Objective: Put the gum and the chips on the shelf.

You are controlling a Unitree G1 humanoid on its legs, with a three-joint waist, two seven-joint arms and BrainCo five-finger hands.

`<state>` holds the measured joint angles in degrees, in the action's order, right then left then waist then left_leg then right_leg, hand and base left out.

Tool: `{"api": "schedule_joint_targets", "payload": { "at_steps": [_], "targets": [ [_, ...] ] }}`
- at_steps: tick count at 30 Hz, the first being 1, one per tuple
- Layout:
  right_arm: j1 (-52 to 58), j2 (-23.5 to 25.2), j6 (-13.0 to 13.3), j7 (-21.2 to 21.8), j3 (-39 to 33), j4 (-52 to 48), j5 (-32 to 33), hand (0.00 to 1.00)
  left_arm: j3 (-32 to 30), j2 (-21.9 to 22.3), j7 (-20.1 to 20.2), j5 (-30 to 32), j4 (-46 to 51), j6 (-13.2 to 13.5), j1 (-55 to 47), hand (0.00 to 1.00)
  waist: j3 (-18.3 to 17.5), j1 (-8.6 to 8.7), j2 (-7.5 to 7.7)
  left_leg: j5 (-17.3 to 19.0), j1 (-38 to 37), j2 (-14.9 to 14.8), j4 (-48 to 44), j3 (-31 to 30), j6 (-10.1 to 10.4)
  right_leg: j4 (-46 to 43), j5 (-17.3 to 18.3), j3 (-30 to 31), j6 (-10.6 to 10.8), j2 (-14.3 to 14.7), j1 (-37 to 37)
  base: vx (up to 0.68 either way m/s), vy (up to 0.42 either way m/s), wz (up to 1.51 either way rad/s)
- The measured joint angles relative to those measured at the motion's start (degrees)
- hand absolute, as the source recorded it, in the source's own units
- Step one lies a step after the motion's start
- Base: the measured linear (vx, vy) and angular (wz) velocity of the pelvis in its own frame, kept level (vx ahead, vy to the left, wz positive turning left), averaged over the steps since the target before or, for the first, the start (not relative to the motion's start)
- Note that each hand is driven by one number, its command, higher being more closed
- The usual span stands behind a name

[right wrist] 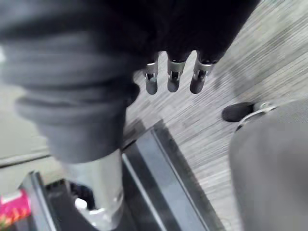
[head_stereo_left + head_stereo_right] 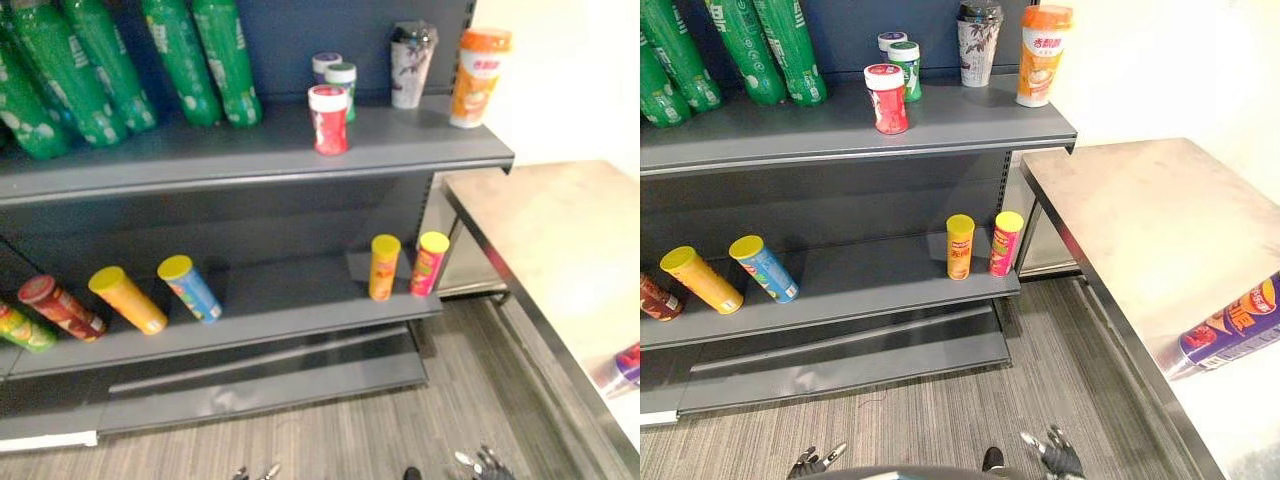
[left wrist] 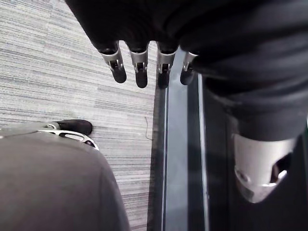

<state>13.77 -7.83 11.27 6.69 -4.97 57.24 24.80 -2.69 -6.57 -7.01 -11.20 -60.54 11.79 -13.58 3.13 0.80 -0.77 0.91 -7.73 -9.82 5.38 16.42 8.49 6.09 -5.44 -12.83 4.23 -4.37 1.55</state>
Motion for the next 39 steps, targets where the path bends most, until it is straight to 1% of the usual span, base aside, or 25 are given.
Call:
{"api": "schedule_joint_targets", "payload": {
  "at_steps": [3,9,11,14,17,18,19,20,21,22,23,24,25,26,27,28,29,30,31,32,33,34,35,37,39],
  "targets": [
    [1.2,0.3,0.0,-0.1,-1.8,0.1,0.4,0.00,-0.1,0.0,0.0,0.0,-1.1,0.1,-0.1,0.00,0.3,0.70,0.04,0.3,-0.9,0.1,0.0,0.1,0.0,0.0,0.1,0.1,0.1,-0.1,0.8,0.01,0.006,-0.02],
    [1.5,2.5,-0.1,-2.6,-4.4,1.3,1.0,0.00,-0.5,0.4,-0.2,0.0,-1.1,0.1,-0.1,0.00,0.4,0.71,0.20,0.8,-1.6,0.3,0.2,1.0,-0.4,-0.4,0.6,0.9,0.0,-0.3,0.8,0.00,0.009,-0.06],
    [1.6,2.5,-0.2,-3.1,-6.3,2.3,1.0,0.00,-0.6,0.7,-0.5,0.0,-1.1,0.1,-0.1,0.00,0.7,0.71,-0.14,1.1,-2.2,0.4,0.0,2.0,-0.7,-3.7,1.9,2.1,0.7,-0.5,-0.6,0.02,0.031,-0.20],
    [1.9,2.6,-0.1,-5.0,-8.8,2.3,2.3,0.00,-0.6,0.6,-0.7,0.0,-1.1,0.2,0.1,0.00,1.3,0.83,0.11,3.3,-2.5,0.5,-3.7,4.0,-0.8,-8.5,3.9,4.3,1.1,-1.3,-2.3,0.02,0.059,-0.37],
    [2.1,3.1,0.2,-6.1,-11.3,2.1,3.3,0.00,-0.8,0.2,-1.3,0.1,-1.1,0.1,0.5,0.00,1.9,0.91,0.73,5.6,-2.6,1.0,-6.0,7.0,-1.1,-9.7,4.2,7.2,2.0,-2.0,-3.8,-0.02,0.082,-0.51],
    [2.2,4.0,0.7,-6.6,-13.1,2.0,3.4,0.00,-1.4,0.0,-1.4,0.2,-1.1,0.0,0.7,0.00,2.5,0.89,1.40,5.8,-3.0,1.5,-5.9,9.3,-1.3,-9.8,4.5,7.0,2.2,-3.0,-4.8,-0.02,0.097,-0.66],
    [2.2,4.4,0.8,-6.6,-13.5,1.8,3.6,0.00,-1.9,-0.1,-1.4,0.2,-1.1,0.0,0.9,0.00,2.9,0.71,1.72,5.8,-3.6,1.8,-5.7,10.7,-1.4,-9.9,4.5,6.2,2.3,-3.3,-5.2,-0.01,0.133,-0.95],
    [2.2,5.4,0.9,-6.4,-14.6,0.8,4.4,0.00,-2.8,-0.1,-1.4,0.3,-1.1,-0.1,0.8,0.00,3.6,0.74,2.17,5.7,-4.2,2.0,-5.6,13.8,-2.0,-9.8,5.0,2.8,2.8,-4.8,-5.6,0.01,0.108,-0.91],
    [2.2,5.9,1.1,-6.4,-15.1,0.0,4.5,0.00,-3.3,-0.2,-1.4,0.2,-1.1,-0.2,0.8,0.00,4.1,0.71,2.08,5.7,-4.6,1.9,-5.7,15.4,-2.2,-9.9,6.0,0.5,3.2,-5.4,-5.9,0.01,0.157,-1.41],
    [1.2,6.5,1.3,-6.2,-14.9,-0.2,4.4,0.00,-3.6,0.2,-1.6,0.2,-0.9,-0.4,0.7,0.00,4.7,0.72,0.75,6.6,-4.5,-0.2,-6.9,20.0,-2.5,-14.0,8.7,-6.9,0.0,-6.9,-7.7,0.02,0.112,-1.22],
    [0.6,6.7,1.3,-6.0,-14.8,-0.2,4.3,0.00,-4.0,0.0,-1.8,0.1,-0.9,-0.6,0.8,0.00,5.1,0.69,0.73,7.0,-4.5,-1.4,-7.6,21.6,-2.3,-17.4,9.3,-9.7,-1.1,-7.5,-8.5,0.05,0.092,-1.41],
    [0.0,7.0,1.4,-5.4,-14.8,-0.1,4.2,0.00,-4.6,-0.5,-2.3,0.0,-0.8,-0.7,0.9,0.00,5.6,0.78,0.79,7.4,-4.6,-3.5,-9.1,23.9,-1.8,-24.1,10.5,-14.3,-2.9,-8.4,-8.6,0.11,0.025,-1.24],
    [0.2,7.2,1.9,-4.8,-14.8,0.0,4.2,0.00,-5.3,-1.2,-2.8,-0.7,0.6,-0.8,0.8,0.00,5.5,0.54,2.44,8.5,-4.7,-3.8,-11.6,27.1,-1.4,-28.0,5.5,-19.0,-5.5,-10.5,-6.5,0.14,0.004,-1.11],
    [0.1,7.1,2.0,-4.8,-14.7,0.0,4.2,0.00,-5.7,-1.4,-2.9,-1.2,1.0,-0.8,0.9,0.00,5.6,0.45,2.76,8.9,-4.6,-3.9,-12.4,27.6,-1.3,-26.9,5.8,-18.9,-4.4,-10.4,-6.4,0.12,-0.048,-1.31],
    [-1.7,6.5,2.8,-4.7,-14.0,0.0,4.2,0.00,-6.8,-0.8,-2.9,-2.2,1.2,-0.8,1.7,0.00,6.3,0.44,3.03,9.4,-4.6,-5.1,-14.7,29.8,-1.6,-23.8,4.3,-20.4,-5.7,-8.2,-6.3,0.04,-0.074,-1.01],
    [-2.2,6.3,3.6,-4.6,-13.3,0.0,4.3,0.00,-6.8,-0.4,-2.9,-2.2,1.2,-0.8,2.2,0.00,6.6,0.50,2.51,9.3,-4.3,-5.6,-15.6,30.6,-2.2,-21.5,2.7,-20.5,-6.3,-7.1,-6.2,-0.05,-0.056,-1.36],
    [-3.5,5.5,4.4,-4.4,-12.4,0.0,4.3,0.00,-6.7,0.6,-2.9,-2.2,1.4,-0.7,2.8,0.00,6.7,0.56,1.26,9.2,-4.3,-5.2,-13.3,31.4,-3.6,-15.6,-1.1,-19.4,-6.1,-4.8,-6.0,-0.08,-0.015,-1.04],
    [-4.8,4.8,4.6,-4.1,-12.5,-0.1,4.4,0.00,-6.6,1.6,-3.0,-2.2,1.9,-0.2,3.4,0.00,7.1,0.98,-0.01,9.3,-4.8,-5.4,-11.5,32.8,-2.3,-15.3,1.6,-20.3,-6.2,-4.5,-6.3,-0.06,-0.011,-0.83],
    [-4.8,5.0,4.6,-4.0,-12.5,0.1,4.4,0.00,-6.6,1.5,-3.1,-2.2,1.8,-0.3,4.0,0.00,7.4,0.84,0.27,9.4,-5.0,-5.1,-11.9,33.2,-1.7,-19.6,5.8,-21.7,-6.1,-6.2,-6.6,0.01,-0.083,-0.45],
    [-4.2,5.7,4.5,-3.8,-12.4,0.2,4.4,0.00,-6.2,1.3,-3.7,-2.1,1.8,-0.4,4.2,0.00,7.3,0.53,1.39,9.5,-6.1,-4.2,-12.9,34.2,-1.6,-22.0,8.9,-22.7,-4.5,-7.6,-5.6,0.03,-0.098,-0.41],
    [-4.4,6.0,4.5,-3.6,-11.2,0.1,4.4,0.00,-6.5,1.2,-4.1,-2.1,1.7,-0.7,3.7,0.00,7.3,0.14,1.68,9.5,-6.8,-4.1,-13.2,35.1,-1.4,-18.6,8.7,-22.5,-3.3,-6.0,-4.0,0.00,-0.101,-0.50],
    [-4.8,6.0,4.7,-3.6,-10.3,-0.1,4.4,0.00,-6.6,1.5,-4.2,-2.1,1.6,-0.7,3.4,0.00,7.1,0.20,1.57,9.4,-6.9,-4.3,-13.3,35.6,-1.3,-16.7,8.3,-21.9,-2.8,-5.1,-3.5,-0.08,-0.061,-0.62],
    [-5.7,6.1,5.0,-3.5,-9.1,-0.1,4.4,0.00,-6.4,1.9,-4.2,-2.1,1.5,-0.8,3.3,0.00,7.3,0.38,1.11,9.1,-7.1,-4.9,-13.3,36.7,-0.8,-13.9,6.9,-21.0,-3.0,-3.4,-3.1,-0.10,-0.050,-0.48],
    [-5.9,6.1,5.3,-3.5,-8.0,0.0,4.3,0.00,-5.7,1.9,-4.1,-2.1,1.4,-0.8,3.3,0.00,7.5,0.58,0.61,8.5,-7.2,-5.5,-13.5,38.0,0.1,-11.0,5.8,-19.4,-3.5,-1.5,-3.0,-0.14,-0.033,-0.44],
    [-5.5,6.0,5.3,-3.6,-8.1,0.0,4.3,0.00,-5.5,1.9,-4.1,-2.1,1.4,-0.8,3.3,0.00,7.5,0.67,0.64,7.9,-7.2,-5.8,-13.4,38.0,0.3,-8.7,5.3,-18.7,-3.7,-0.4,-2.5,-0.13,-0.043,-0.23]
  ]
}}
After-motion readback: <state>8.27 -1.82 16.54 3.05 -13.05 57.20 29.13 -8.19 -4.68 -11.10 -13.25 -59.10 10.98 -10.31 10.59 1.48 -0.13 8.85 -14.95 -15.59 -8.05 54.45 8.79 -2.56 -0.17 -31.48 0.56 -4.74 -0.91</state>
